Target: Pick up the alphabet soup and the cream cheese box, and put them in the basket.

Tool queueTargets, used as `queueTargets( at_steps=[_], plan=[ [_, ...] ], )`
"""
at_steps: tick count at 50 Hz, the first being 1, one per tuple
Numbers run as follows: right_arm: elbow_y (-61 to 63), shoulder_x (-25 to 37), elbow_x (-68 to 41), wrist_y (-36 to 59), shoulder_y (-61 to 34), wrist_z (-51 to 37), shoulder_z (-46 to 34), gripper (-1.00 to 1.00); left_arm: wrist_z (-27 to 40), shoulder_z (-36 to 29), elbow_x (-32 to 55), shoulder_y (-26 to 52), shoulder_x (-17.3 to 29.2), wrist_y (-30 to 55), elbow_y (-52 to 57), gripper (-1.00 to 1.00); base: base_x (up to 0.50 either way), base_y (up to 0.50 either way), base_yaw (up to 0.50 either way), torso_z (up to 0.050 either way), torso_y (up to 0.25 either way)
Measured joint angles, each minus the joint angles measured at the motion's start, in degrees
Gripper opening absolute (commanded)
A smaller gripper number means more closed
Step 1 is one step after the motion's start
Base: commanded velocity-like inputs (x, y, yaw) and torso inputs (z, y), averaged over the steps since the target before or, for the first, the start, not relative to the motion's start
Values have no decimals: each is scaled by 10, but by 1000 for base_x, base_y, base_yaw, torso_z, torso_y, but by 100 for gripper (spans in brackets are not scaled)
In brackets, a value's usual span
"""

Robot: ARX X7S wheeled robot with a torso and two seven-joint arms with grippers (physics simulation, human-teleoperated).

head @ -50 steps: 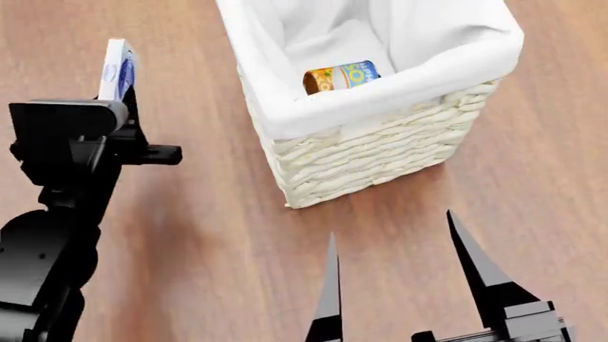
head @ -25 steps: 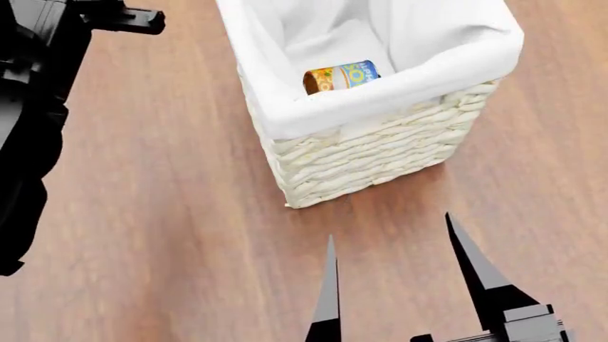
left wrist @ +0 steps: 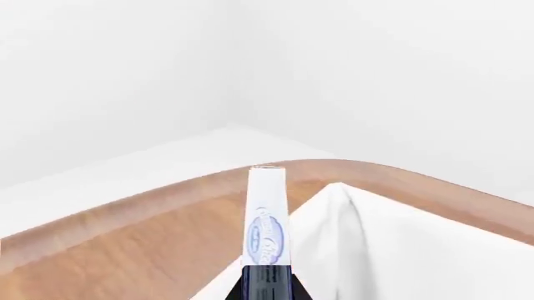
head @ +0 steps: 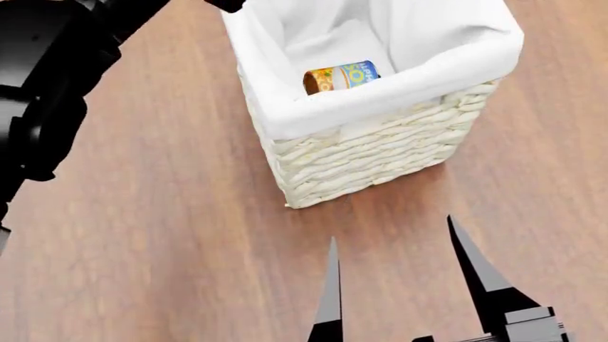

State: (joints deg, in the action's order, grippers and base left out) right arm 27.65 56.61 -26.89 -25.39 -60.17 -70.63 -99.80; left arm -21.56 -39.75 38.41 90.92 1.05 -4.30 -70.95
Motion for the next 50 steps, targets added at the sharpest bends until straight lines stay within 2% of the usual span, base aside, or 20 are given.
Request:
queueTargets(
  at_steps=[11,23,34,50],
  plan=[
    [0,1,1,0,5,-1,2,100,-101,-81,86,45,-6,68,-31,-100,0,0,0,0,1],
    [2,3,3,0,11,-3,5,100,-165,-165,161,67,-8,96,-24,-100,0,0,0,0,1],
    [-1,5,8,-6,19,-6,8,100,-197,-227,205,63,-9,94,-12,-100,0,0,0,0,0],
    [0,9,11,-10,27,-8,12,100,-207,-303,260,52,-9,81,-10,-100,0,0,0,0,1]
  ],
)
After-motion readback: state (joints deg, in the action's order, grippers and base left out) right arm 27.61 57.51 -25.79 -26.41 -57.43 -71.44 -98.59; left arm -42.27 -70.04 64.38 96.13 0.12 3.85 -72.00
